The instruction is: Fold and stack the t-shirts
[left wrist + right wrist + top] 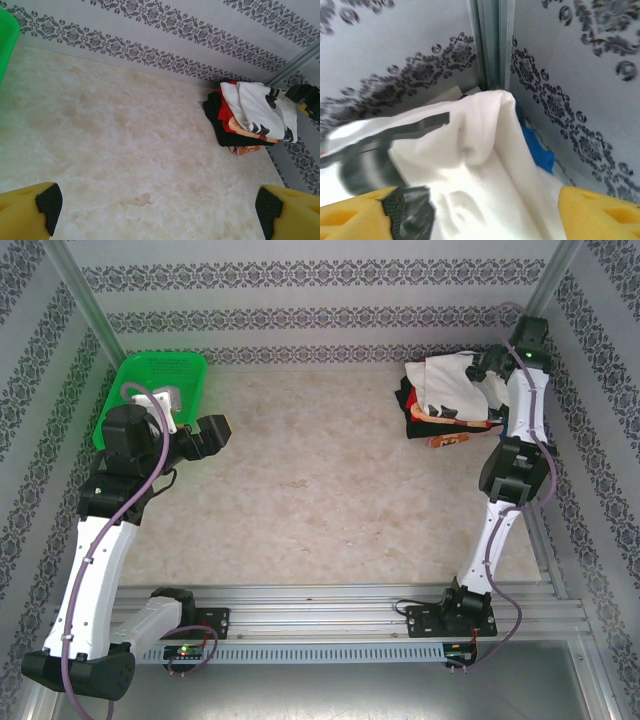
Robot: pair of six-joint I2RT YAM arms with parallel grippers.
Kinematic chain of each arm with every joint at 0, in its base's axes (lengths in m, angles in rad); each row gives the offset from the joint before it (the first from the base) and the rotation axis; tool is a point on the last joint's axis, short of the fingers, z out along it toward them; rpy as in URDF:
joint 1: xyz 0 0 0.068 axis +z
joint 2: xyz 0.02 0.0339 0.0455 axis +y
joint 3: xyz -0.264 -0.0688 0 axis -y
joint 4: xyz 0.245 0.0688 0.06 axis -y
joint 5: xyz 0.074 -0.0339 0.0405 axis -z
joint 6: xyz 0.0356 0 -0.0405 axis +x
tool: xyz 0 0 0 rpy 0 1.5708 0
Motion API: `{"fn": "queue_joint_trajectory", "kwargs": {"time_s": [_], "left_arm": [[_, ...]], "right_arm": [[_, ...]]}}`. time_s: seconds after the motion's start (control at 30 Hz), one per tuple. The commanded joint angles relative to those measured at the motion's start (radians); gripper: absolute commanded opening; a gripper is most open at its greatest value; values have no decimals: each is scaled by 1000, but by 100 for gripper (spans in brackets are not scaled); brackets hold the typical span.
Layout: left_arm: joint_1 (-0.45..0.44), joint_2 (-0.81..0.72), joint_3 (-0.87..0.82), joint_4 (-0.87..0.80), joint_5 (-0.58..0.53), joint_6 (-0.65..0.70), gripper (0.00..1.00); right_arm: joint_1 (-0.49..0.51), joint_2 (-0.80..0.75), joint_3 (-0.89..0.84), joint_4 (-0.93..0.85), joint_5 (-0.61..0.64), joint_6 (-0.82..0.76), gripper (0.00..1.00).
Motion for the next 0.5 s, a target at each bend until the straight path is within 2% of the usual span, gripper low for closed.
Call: {"fn": "queue_joint_trajectory", "kwargs": {"time_s": [0.0,0.17,0.2,0.3,0.4,0.47], "left_arm": [[1,-13,-18,69,26,-12,100],[0,-38,-32,73,27,9,100],[0,-44,-35,72,28,16,100],[3,-75,-64,77,-7,32,100],[13,-114,-148,105,-102,38,100],[21,-125,-228,147,-175,64,100]], "right_arm": [[-40,-108,-94,-17,-92,127,83],[-85,-338,-538,271,-234,294,87],[-97,-394,-633,330,-270,329,92],[-99,-579,-902,448,-349,348,94],[-83,-806,-1166,483,-388,331,95],[-17,-988,-1325,417,-355,238,95]]}}
